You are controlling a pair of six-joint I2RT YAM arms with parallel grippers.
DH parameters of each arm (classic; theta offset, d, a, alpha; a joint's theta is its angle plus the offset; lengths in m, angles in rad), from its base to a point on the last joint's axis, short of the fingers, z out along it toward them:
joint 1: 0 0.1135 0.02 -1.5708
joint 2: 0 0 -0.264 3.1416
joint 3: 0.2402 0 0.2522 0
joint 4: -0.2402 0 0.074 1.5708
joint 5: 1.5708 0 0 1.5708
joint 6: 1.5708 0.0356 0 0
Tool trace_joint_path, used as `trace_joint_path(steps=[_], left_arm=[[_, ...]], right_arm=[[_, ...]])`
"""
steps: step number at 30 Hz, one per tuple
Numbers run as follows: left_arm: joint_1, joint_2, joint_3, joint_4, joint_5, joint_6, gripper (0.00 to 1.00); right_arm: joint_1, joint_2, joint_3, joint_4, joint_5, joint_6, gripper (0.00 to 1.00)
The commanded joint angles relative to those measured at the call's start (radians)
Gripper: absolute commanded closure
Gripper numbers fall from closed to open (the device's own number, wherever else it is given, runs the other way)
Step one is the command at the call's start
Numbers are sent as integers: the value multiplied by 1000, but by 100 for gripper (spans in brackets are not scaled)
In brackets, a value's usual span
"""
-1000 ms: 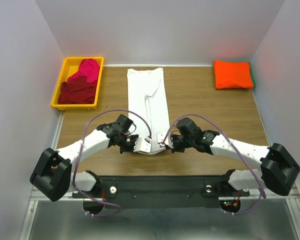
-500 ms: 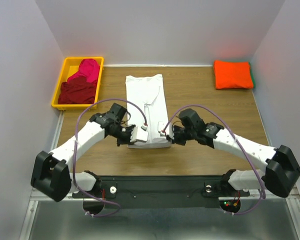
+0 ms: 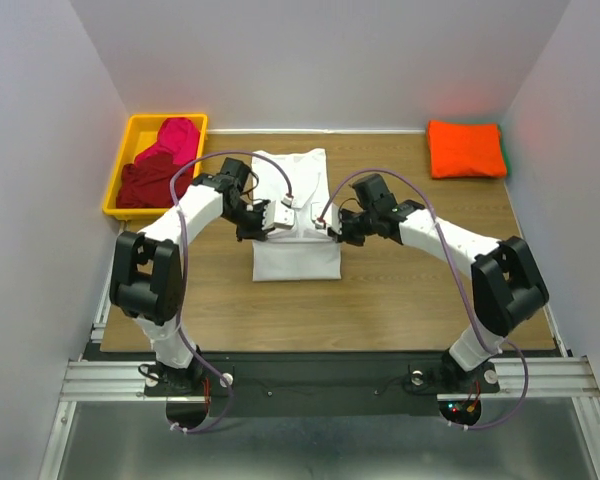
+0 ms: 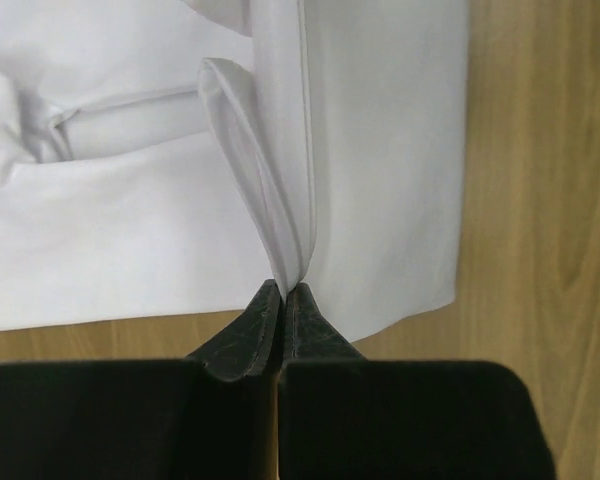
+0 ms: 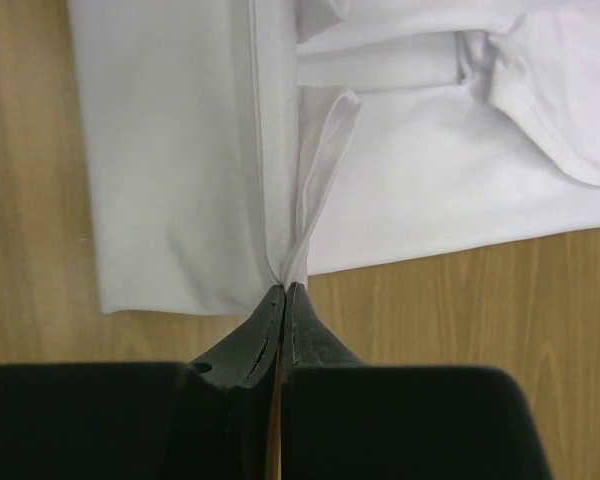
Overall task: Fold and stack the t-shirts
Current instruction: Fold the tshirt
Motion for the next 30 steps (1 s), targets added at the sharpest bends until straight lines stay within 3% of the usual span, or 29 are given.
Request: trace_joint_path(steps=[1, 11, 14, 15, 16, 20, 21, 24, 27, 30], left_arm=[[36, 91, 152, -70, 27, 83, 100], [89, 306, 370, -93, 28, 122, 100], [101, 351, 418, -63, 24, 97, 93], [107, 360, 430, -57, 22, 94, 87], [107, 371, 456, -51, 16, 79, 64], [115, 359, 474, -31, 21, 25, 30], [118, 345, 462, -11, 21, 8, 21], [136, 267, 390, 37, 35, -38, 20], [139, 126, 254, 51, 74, -47, 25], [130, 29, 61, 81, 93, -61, 30]], right_arm=[[-57, 59, 118, 40, -56, -90, 99], [-102, 289, 320, 43, -87, -127, 99], [-103, 337, 343, 48, -64, -121, 100], [-105, 343, 346, 51, -57, -119, 95], [-106, 344, 342, 71, -31, -113, 71], [-120, 325, 362, 137, 25, -35, 24], [-120, 314, 365, 139, 31, -24, 20], [-122, 230, 319, 136, 11, -7, 24], [-99, 127, 216, 131, -49, 39, 40], [-48, 62, 90, 131, -59, 50, 51]])
